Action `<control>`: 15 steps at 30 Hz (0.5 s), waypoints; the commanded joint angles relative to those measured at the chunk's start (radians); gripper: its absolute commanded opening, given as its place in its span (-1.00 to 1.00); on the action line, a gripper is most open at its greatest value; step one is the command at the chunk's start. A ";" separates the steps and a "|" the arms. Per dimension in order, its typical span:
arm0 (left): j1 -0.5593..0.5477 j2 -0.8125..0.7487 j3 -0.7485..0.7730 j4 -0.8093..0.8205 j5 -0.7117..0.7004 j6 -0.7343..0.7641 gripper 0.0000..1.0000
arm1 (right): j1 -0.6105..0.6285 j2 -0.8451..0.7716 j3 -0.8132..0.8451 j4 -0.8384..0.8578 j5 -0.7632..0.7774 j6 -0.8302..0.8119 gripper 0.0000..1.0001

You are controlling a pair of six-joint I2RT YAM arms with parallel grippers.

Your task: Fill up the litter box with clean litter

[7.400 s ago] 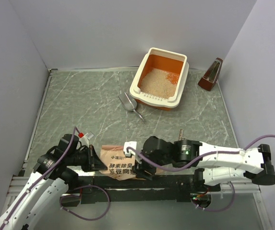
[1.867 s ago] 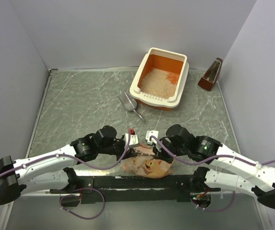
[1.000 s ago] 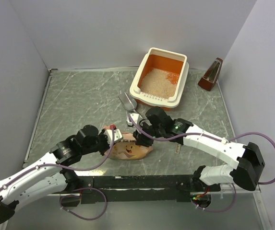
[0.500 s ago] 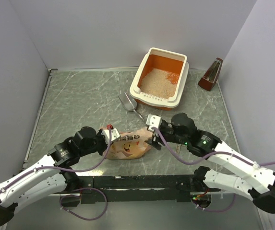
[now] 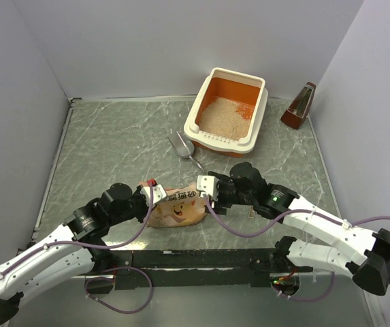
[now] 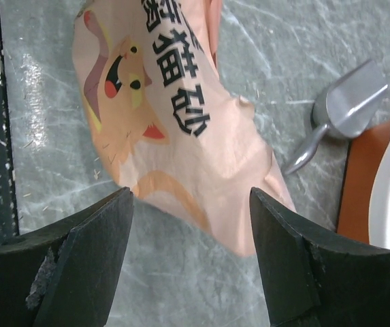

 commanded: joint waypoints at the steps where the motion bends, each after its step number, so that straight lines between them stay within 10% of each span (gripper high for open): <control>1: 0.009 -0.028 0.015 0.083 -0.037 -0.012 -0.99 | -0.005 0.036 0.033 0.067 -0.069 -0.068 0.50; 15: 0.009 -0.025 0.004 0.092 -0.025 -0.011 -0.99 | -0.007 0.089 0.085 0.104 -0.112 -0.094 0.47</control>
